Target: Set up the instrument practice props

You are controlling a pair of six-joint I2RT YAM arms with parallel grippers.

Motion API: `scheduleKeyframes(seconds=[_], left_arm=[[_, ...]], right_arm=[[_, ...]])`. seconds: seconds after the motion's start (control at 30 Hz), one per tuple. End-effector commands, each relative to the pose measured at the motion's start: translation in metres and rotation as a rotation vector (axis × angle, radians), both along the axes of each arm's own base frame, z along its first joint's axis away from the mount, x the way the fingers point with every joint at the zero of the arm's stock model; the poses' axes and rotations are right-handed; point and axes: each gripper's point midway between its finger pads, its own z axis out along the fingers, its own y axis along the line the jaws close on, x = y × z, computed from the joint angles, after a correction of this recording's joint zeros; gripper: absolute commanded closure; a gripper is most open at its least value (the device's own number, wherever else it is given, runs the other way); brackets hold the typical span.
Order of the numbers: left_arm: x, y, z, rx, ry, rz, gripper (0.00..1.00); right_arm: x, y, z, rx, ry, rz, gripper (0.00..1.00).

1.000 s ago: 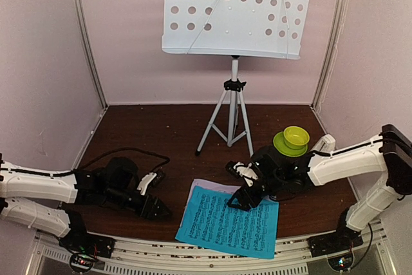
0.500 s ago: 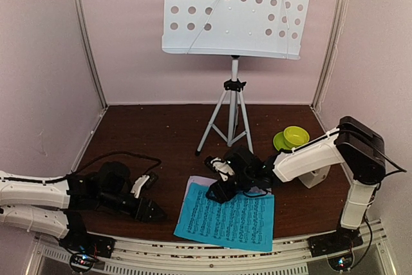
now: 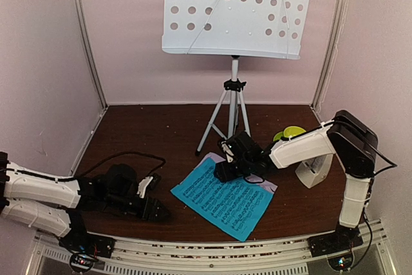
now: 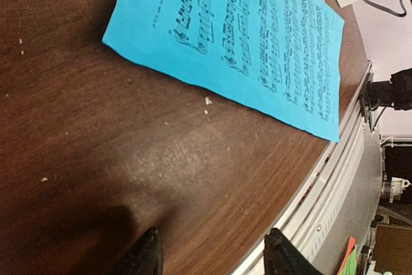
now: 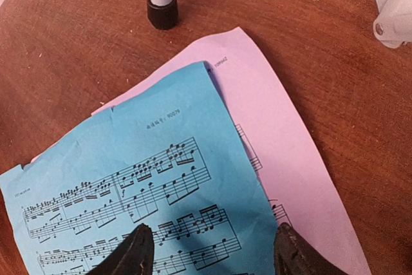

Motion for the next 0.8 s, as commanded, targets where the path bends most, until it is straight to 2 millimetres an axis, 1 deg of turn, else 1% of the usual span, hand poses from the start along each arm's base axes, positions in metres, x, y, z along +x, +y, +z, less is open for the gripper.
scheduleKeyframes(seconds=[0.0,0.1,0.2,0.33,0.4,0.47,0.53,0.6,0.77], left_arm=[[0.017,-0.026,0.010,-0.062,-0.025,-0.007,0.45],[0.029,-0.024,-0.006,-0.043,0.024,0.014,0.45],[0.047,-0.023,-0.011,-0.056,0.036,0.037,0.45],[0.073,-0.029,-0.006,-0.109,0.029,0.069,0.44],[0.081,-0.034,-0.007,-0.122,0.037,0.069,0.45],[0.088,-0.039,-0.009,-0.127,0.048,0.061,0.48],[0.091,-0.043,-0.012,-0.120,0.054,0.047,0.54],[0.093,-0.045,-0.010,-0.110,0.046,0.038,0.65],[0.101,-0.039,0.003,-0.059,-0.024,0.046,0.91]], right_arm=[[0.001,-0.002,-0.005,-0.016,0.017,-0.041,0.36],[-0.001,-0.002,-0.006,-0.010,0.021,-0.035,0.36],[-0.001,-0.002,-0.004,-0.008,0.018,-0.028,0.36],[-0.001,-0.002,-0.003,-0.011,0.016,-0.026,0.36],[-0.001,-0.001,-0.002,-0.009,0.016,-0.027,0.36],[-0.001,0.000,-0.002,-0.005,0.018,-0.026,0.36],[-0.001,0.001,-0.002,-0.002,0.020,-0.023,0.36],[-0.001,0.001,-0.001,0.002,0.019,-0.023,0.36],[0.000,0.002,0.002,0.012,0.017,-0.025,0.35]])
